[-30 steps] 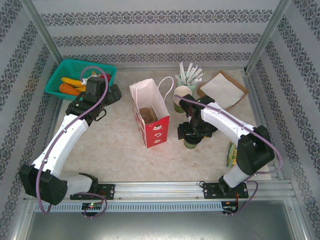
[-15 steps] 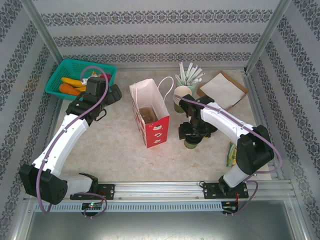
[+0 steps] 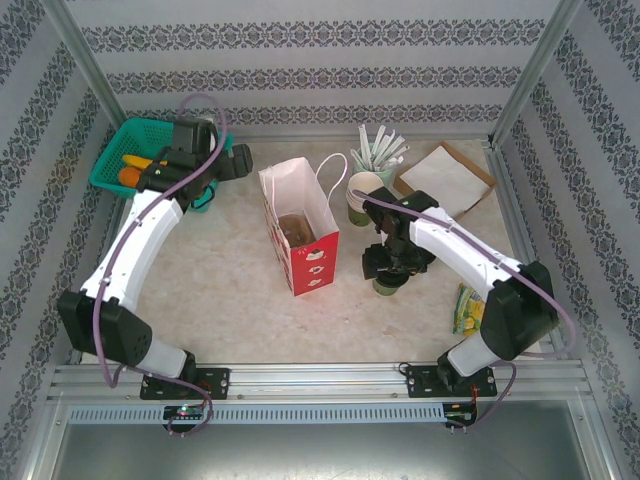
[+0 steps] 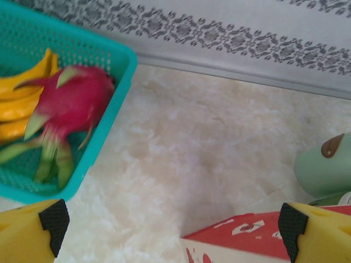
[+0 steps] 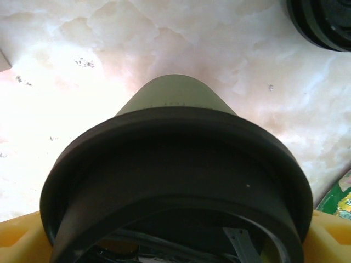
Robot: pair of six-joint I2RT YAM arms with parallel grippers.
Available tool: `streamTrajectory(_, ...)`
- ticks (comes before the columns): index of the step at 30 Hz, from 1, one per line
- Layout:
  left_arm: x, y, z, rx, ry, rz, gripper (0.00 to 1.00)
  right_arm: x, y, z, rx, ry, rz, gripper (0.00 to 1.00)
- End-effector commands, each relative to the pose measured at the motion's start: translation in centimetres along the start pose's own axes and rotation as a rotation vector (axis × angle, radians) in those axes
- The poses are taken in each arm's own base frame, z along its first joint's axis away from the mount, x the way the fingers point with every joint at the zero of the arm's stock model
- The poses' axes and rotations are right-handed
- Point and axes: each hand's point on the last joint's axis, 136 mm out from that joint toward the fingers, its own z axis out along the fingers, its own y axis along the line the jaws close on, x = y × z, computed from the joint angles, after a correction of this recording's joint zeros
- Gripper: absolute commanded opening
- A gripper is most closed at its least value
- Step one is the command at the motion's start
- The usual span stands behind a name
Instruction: Pack the takeout coffee
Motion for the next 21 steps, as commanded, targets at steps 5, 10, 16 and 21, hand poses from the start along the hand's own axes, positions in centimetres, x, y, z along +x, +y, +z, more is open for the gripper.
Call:
streamTrajectory(5, 0.1, -5.2, 1.9, 0.318, 0.151, 0.269, 1.0, 1.8, -1.3, -1.8, 0.014, -0.024, -0.052, 0.5)
streamTrajectory(10, 1.8, -7.7, 1.9, 0.477, 0.239, 0.406, 0.99, 1.8, -1.2, -2.4, -0.014, -0.066, -0.053, 0.48)
streamTrajectory(16, 3.3, -9.1, 2.3, 0.551, 0.291, 0.506, 0.9, 1.8, -1.2, -2.7, -0.022, -0.083, -0.072, 0.48)
streamTrajectory(21, 3.2, -9.7, 2.3, 0.577, 0.279, 0.533, 0.82, 1.9, -1.2, -2.6, -0.027, -0.085, -0.071, 0.47)
